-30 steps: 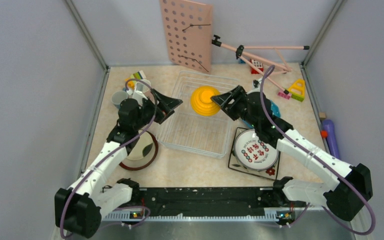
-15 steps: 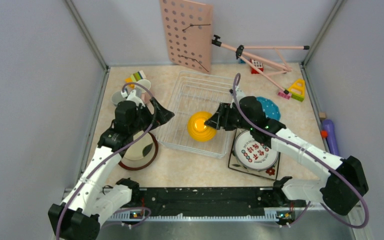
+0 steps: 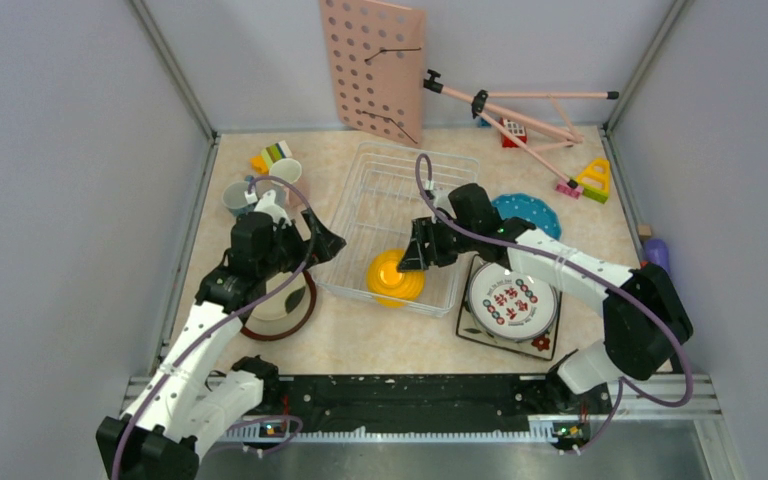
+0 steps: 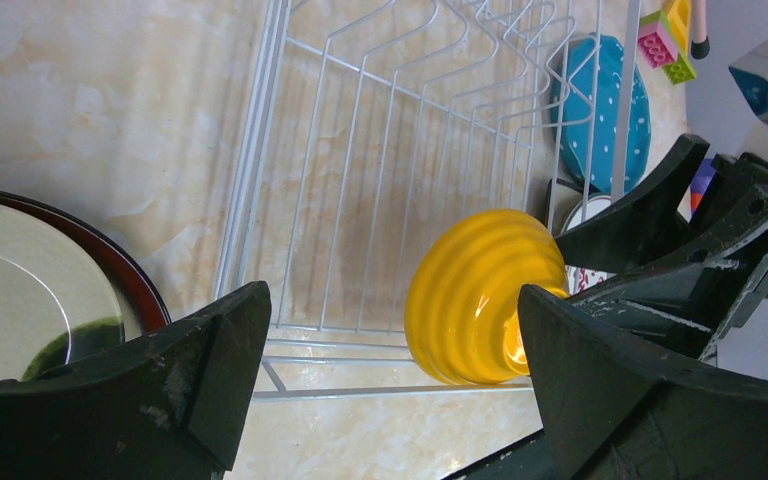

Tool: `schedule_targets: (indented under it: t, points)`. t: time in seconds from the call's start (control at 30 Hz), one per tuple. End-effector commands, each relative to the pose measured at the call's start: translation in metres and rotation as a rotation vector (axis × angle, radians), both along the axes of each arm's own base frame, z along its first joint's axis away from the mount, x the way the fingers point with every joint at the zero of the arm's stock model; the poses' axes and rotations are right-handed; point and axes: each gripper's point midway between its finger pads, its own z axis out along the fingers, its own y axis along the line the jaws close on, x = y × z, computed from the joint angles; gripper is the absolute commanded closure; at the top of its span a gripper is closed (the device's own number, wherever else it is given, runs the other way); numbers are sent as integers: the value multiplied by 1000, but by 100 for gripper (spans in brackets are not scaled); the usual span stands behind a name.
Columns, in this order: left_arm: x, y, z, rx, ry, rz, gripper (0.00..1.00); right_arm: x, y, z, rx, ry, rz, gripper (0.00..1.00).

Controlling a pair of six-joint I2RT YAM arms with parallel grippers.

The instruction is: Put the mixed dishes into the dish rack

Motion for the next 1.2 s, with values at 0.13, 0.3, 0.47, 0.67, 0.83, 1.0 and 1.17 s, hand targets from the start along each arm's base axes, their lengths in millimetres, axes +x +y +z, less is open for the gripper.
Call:
schedule_targets:
  t: [0.13, 0.3, 0.47, 0.67, 0.83, 1.0, 1.17]
  points:
    - [-1, -5, -8, 14, 1, -56, 3, -3, -14, -13, -78, 18, 44, 94]
    - [2, -5, -16, 23, 30, -52, 3, 3, -17, -12, -75, 21, 10, 94]
    - [5, -4, -17, 23, 28, -42, 3, 28, -12, 23, 88, -10, -65, 95]
    - [5, -3, -14, 26, 20, -38, 3, 38, 1, 80, 236, -21, -59, 96]
    - [5, -1, -17, 39, 24, -29, 3, 50, -12, 61, 119, -55, -102, 96]
    - [6, 1, -22, 51, 34, -20, 3, 54, -28, 25, -29, -55, -115, 96]
    - [6, 3, -24, 60, 36, -16, 3, 52, -37, 0, -112, -37, -88, 96]
